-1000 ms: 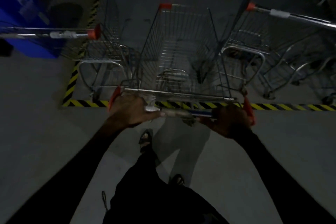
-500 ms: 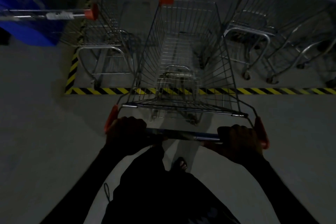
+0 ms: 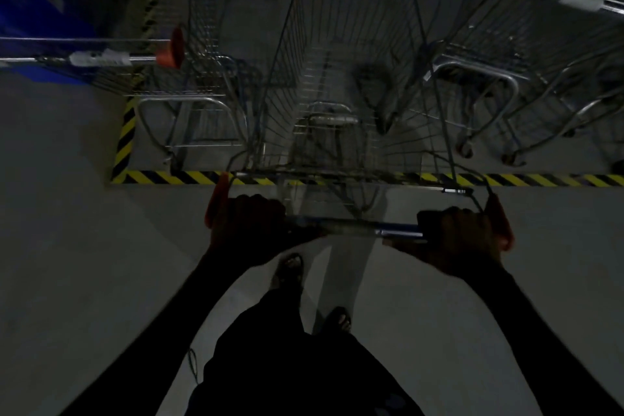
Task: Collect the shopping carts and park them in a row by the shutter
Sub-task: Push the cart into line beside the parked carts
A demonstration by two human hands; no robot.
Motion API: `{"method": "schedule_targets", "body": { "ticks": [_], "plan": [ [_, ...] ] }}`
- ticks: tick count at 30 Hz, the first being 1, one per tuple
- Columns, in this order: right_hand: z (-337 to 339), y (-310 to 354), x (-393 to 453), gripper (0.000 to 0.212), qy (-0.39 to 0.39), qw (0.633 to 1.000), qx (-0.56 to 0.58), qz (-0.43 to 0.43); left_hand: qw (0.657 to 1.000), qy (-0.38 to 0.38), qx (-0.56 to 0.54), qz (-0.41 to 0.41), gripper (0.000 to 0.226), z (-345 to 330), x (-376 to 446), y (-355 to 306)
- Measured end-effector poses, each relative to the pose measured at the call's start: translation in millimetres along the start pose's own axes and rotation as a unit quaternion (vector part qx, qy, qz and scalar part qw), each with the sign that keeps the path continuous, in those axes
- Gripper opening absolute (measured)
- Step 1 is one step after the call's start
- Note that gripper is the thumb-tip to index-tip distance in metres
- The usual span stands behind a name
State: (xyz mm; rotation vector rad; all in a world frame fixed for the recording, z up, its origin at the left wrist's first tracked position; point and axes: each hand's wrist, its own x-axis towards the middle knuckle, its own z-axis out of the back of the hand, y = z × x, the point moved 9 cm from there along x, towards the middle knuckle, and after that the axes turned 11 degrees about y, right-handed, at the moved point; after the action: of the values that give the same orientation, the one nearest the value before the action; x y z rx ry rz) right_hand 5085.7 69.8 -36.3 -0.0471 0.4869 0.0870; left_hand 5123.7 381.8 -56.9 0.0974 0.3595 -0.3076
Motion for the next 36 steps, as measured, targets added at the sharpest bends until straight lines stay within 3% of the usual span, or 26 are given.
{"method": "schedule_targets", "body": {
  "ticks": [1,3,6,8,11,15,17,19,24,29,32,36],
  "plan": [
    [10,1,13,0.095,-0.041,0.999,-0.025,0.020,1.000,0.019,0.018,-0.002,0.108,8,14,3],
    [30,1,50,0.100,-0.054,0.998,-0.029,0.031,0.998,-0.059,0.013,-0.007,0.110,40,44,14],
    [59,8,100,0.099,-0.077,0.995,-0.057,0.042,0.999,0.006,0.015,0.033,0.113,48,89,41],
    [78,9,128,0.096,-0.065,0.996,-0.043,0.033,0.999,-0.002,-0.011,0.032,0.109,69,115,53],
    [111,16,159,0.083,-0.119,0.992,-0.033,0.036,0.997,0.008,-0.067,0.033,0.096,96,149,76],
    [115,14,209,0.105,-0.030,0.999,0.015,0.008,0.996,0.021,-0.084,0.028,0.097,107,181,95],
    [119,13,221,0.105,0.002,1.000,0.025,-0.007,0.996,0.020,-0.081,0.030,0.100,108,194,101],
    [124,11,226,0.088,-0.008,0.999,0.024,-0.023,0.997,0.027,-0.075,0.024,0.102,108,202,102],
    [119,-3,236,0.099,-0.030,0.999,0.026,-0.022,0.997,0.023,-0.062,0.026,0.107,106,208,103],
    [136,12,220,0.085,-0.011,0.999,0.034,-0.036,0.997,0.030,-0.070,0.023,0.105,112,209,103],
    [114,-7,254,0.099,-0.007,0.998,0.065,-0.024,0.997,0.017,-0.071,0.017,0.096,117,207,104],
    [91,-32,281,0.095,-0.017,1.000,0.018,-0.006,0.999,0.020,-0.041,0.021,0.100,118,212,101]
  ]
}}
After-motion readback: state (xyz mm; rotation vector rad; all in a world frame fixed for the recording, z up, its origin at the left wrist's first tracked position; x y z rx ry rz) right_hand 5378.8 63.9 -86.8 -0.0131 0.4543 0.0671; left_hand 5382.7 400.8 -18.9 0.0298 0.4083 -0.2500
